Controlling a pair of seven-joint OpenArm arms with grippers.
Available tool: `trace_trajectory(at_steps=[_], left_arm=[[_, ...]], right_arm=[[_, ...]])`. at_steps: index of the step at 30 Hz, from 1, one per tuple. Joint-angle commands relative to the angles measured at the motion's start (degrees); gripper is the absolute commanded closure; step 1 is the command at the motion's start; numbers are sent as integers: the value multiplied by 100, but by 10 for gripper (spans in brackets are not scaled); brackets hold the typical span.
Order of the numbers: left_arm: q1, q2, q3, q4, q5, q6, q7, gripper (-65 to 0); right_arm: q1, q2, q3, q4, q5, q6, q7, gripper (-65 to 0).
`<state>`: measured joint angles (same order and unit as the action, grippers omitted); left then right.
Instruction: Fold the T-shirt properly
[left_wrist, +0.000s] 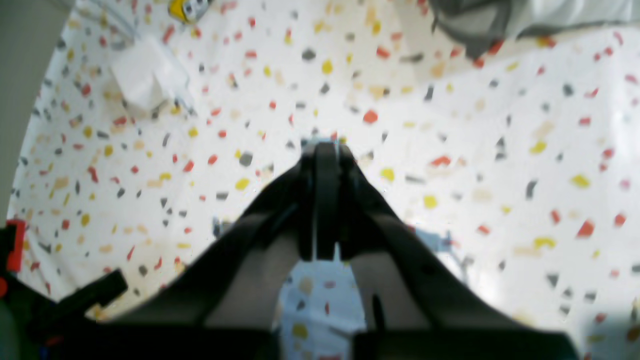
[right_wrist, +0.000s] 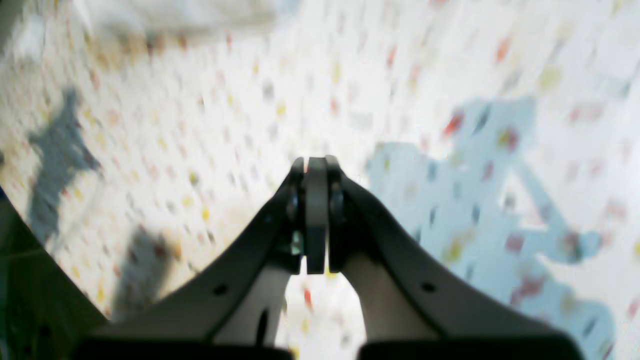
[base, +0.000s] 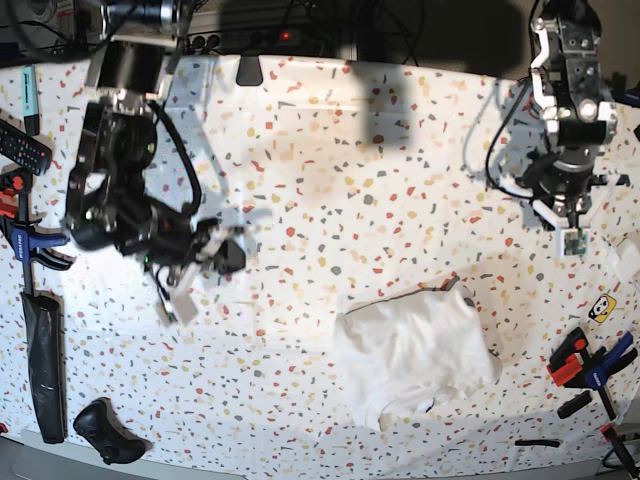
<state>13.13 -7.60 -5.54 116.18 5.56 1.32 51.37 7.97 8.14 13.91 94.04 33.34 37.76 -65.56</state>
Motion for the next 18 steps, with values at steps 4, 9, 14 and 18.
trace_trajectory(at_steps=[4, 9, 14, 18], left_arm=[[334, -24, -11, 205, 42, 20, -221, 0], [927, -24, -11, 577, 44, 17, -367, 0], [1499, -24, -11, 935, 44, 17, -376, 0], [1971, -22, -11, 960, 42, 20, -599, 0]], right_arm=[[-619, 39, 39, 651, 144, -7, 94, 0], [-1421, 42, 39, 1488, 140, -7, 94, 0], [-2153, 39, 39, 2107, 140, -9, 94, 0], [-2673, 39, 39, 2236, 140, -7, 94, 0]])
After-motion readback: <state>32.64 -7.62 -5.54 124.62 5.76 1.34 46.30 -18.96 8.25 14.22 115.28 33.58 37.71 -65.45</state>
